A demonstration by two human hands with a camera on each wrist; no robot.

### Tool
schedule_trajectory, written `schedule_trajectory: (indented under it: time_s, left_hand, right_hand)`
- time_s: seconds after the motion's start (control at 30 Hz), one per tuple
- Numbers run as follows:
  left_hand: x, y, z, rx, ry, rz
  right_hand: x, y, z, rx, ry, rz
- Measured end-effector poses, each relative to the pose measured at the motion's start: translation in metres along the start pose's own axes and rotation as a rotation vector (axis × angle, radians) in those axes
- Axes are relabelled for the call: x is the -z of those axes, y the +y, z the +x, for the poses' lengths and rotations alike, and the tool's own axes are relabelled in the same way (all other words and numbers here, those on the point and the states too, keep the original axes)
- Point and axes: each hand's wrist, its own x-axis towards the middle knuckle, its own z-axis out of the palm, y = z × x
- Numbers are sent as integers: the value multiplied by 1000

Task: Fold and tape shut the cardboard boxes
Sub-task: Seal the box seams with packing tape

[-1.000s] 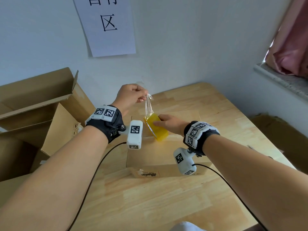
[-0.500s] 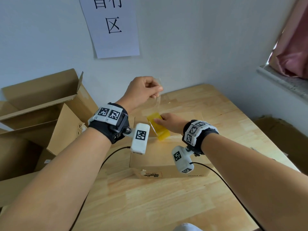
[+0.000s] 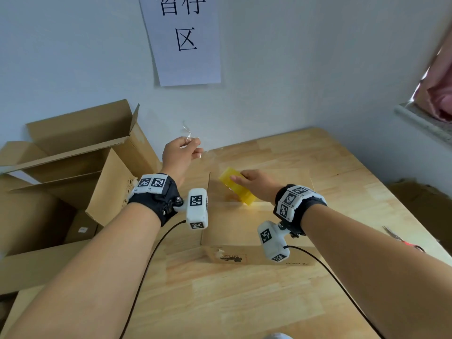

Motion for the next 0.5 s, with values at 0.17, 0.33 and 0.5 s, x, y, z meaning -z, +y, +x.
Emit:
schedule_trajectory:
  time_s: [0.17, 0.33, 0.5]
  left_hand:
    - [7, -17, -5, 127, 51, -139]
    - [11, -38, -16, 204, 102, -188]
    - [19, -54, -25, 369, 111, -282]
  right_hand:
    - [5, -5, 3, -29, 78, -100]
    - [5, -11, 0, -40, 68, -276]
    - [-6, -10, 3, -4, 61, -274]
